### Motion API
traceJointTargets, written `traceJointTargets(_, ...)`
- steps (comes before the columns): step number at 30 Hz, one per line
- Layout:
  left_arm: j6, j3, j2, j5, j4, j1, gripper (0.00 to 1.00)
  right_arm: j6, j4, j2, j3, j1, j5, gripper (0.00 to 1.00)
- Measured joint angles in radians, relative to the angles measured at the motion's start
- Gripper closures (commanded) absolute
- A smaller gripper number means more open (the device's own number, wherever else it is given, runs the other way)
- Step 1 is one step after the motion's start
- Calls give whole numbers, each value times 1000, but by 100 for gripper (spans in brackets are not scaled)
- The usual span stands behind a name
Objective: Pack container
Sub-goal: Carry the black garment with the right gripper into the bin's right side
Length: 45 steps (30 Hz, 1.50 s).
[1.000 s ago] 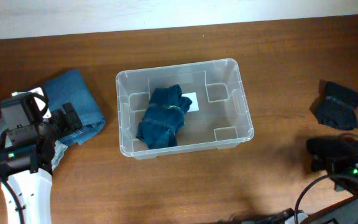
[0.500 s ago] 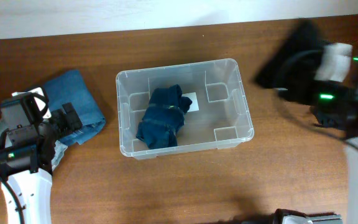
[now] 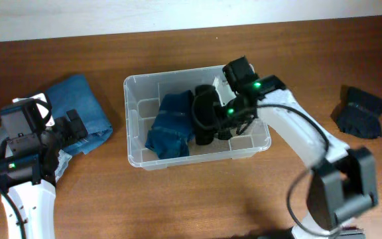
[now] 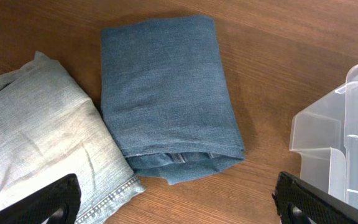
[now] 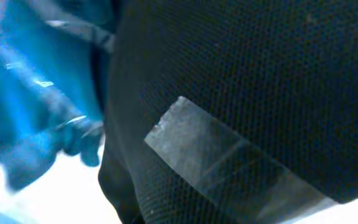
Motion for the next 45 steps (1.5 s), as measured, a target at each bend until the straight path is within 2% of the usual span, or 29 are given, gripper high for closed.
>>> traceJointTargets(1,0,0,0,0,0,0,1,1,1,12,0,0,11,72)
traceJointTargets(2,0,0,0,0,0,0,1,2,3,19,0,-1,27,27)
traceJointTargets(3,0,0,0,0,0,0,1,4,3,19,0,-1,43,2)
traceJointTargets(9,0,0,0,0,0,0,1,-59,-166,12,106,-1,117,2)
traceJointTargets(11,0,0,0,0,-1,0,1,-70,-227,-2,236,0,156,1)
traceJointTargets(15,0,0,0,0,0,0,1,-46,-230,-92,429,-15,245,2)
traceJointTargets(17,0,0,0,0,0,0,1,-7,-215,-164,473,-58,285,1)
traceJointTargets(20,0,0,0,0,0,0,1,60,-222,-257,507,-227,328,2)
traceJointTargets(24,0,0,0,0,0,0,1,105,-243,-261,474,-489,314,2)
traceJointTargets(27,0,1,0,0,0,0,1,123,-205,-206,372,-692,266,2)
traceJointTargets(34,-2,1,0,0,0,0,1,-13,95,13,111,-1073,58,2)
traceJointTargets(40,-2,1,0,5,0,0,1,-103,219,176,107,-1204,-63,1)
traceJointTargets(45,-2,1,0,8,0,0,1,-148,265,270,106,-1215,-98,2)
